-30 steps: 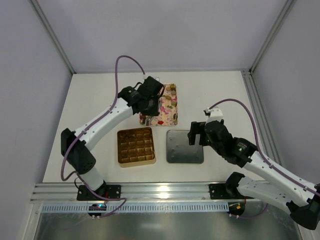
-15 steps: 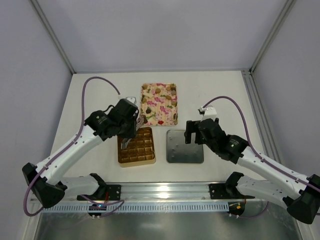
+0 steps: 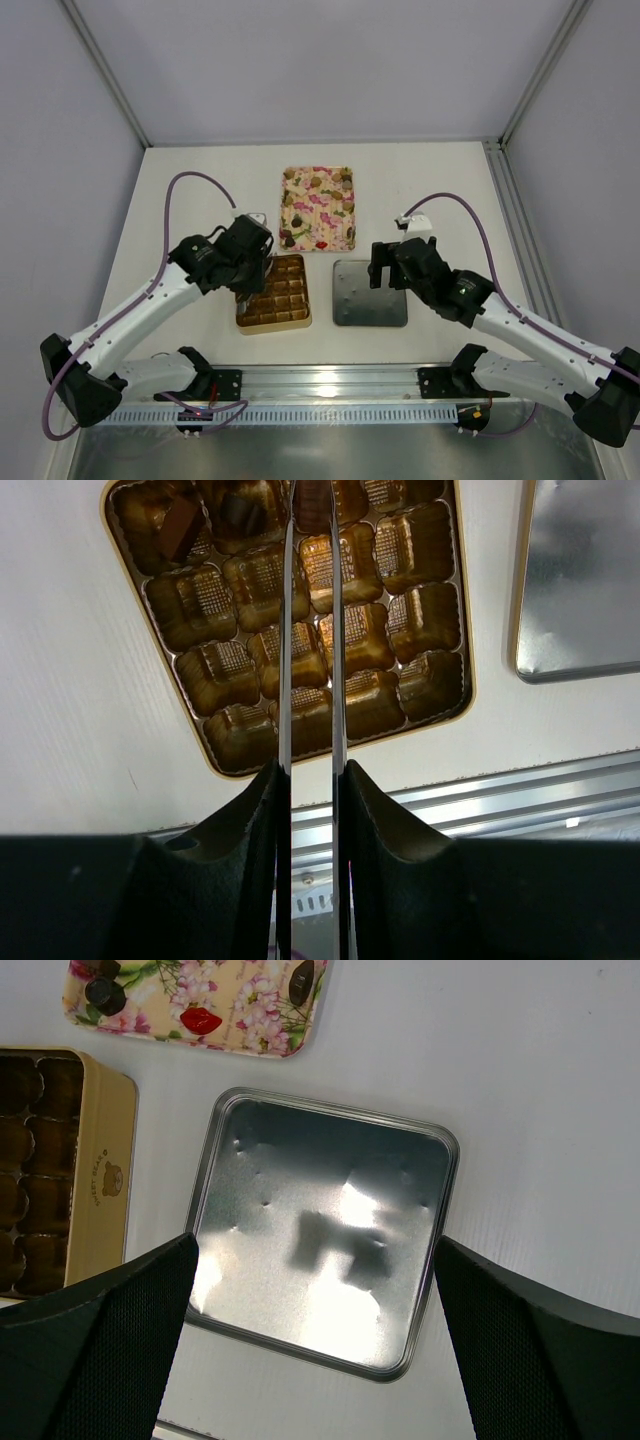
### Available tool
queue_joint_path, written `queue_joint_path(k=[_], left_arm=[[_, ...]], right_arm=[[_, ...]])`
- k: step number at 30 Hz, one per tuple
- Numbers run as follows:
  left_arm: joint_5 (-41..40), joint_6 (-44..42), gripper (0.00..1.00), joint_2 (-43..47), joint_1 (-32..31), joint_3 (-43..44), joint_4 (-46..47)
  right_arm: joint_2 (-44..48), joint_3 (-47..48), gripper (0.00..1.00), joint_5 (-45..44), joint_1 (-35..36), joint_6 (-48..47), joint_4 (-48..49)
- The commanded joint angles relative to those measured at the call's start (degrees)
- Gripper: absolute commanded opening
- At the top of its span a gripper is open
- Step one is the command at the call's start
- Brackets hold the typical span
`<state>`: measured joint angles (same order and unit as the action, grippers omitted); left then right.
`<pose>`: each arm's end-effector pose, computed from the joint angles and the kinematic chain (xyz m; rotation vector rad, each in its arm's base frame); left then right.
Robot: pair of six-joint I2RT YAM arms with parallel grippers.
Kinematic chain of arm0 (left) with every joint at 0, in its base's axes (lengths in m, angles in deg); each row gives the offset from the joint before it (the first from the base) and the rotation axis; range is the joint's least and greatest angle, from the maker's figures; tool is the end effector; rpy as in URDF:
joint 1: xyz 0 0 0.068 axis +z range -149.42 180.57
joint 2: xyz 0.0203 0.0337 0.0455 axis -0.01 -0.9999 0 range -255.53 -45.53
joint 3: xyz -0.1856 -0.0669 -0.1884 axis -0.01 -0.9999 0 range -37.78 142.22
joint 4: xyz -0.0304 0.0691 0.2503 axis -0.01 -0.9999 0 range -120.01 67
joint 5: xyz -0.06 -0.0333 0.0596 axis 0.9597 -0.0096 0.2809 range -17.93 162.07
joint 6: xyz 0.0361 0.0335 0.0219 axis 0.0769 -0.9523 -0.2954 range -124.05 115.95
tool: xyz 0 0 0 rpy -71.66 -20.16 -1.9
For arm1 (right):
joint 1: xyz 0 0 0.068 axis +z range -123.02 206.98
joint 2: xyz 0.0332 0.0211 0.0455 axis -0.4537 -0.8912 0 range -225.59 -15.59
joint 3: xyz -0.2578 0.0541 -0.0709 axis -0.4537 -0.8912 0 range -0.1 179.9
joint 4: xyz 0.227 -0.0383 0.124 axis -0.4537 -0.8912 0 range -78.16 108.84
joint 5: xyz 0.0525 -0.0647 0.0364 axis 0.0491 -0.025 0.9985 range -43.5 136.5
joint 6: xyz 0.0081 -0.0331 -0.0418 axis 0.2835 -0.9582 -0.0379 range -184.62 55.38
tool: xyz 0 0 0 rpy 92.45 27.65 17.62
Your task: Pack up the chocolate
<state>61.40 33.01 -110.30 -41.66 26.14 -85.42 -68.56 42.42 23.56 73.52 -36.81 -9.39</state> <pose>0.1542 -0.1311 0.3114 0.0611 2.6581 -0.2117 0.1450 0.1330 0.2721 -0.1457 2.1934 0.2814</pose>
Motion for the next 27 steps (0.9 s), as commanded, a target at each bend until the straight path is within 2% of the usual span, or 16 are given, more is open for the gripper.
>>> queue_joint_path(k=[1,8,15,23,27], left_arm=[[0.3,0.1,0.29,0.5,0.2,0.3,2.3],[0.3,-0.3,0.36,-0.1,0.2,0.5,2.9],[-0.3,-0.8,0.38,-0.4,0.3,1.6,1.9],[1.1,-1.6,0.38,-1.9,0.2,9.7,0.4],[-0.1,-2.9,0.41,-6.9,0.3,15.5,0.7]], right_arm=[[-0.4,0.2,1.00,-0.3,-0.1,0.6,1.9],[-0.7,0.4,1.00,-0.3,-0.1,0.5,1.8],[-0.8,0.5,1.00,0.1,-0.1,0.4,1.9],[-0.3,1.2,1.00,-0.3,-0.1,-0.1,1.2],[-0.1,1.4,1.00,-0.3,-0.1,-0.2,1.3]])
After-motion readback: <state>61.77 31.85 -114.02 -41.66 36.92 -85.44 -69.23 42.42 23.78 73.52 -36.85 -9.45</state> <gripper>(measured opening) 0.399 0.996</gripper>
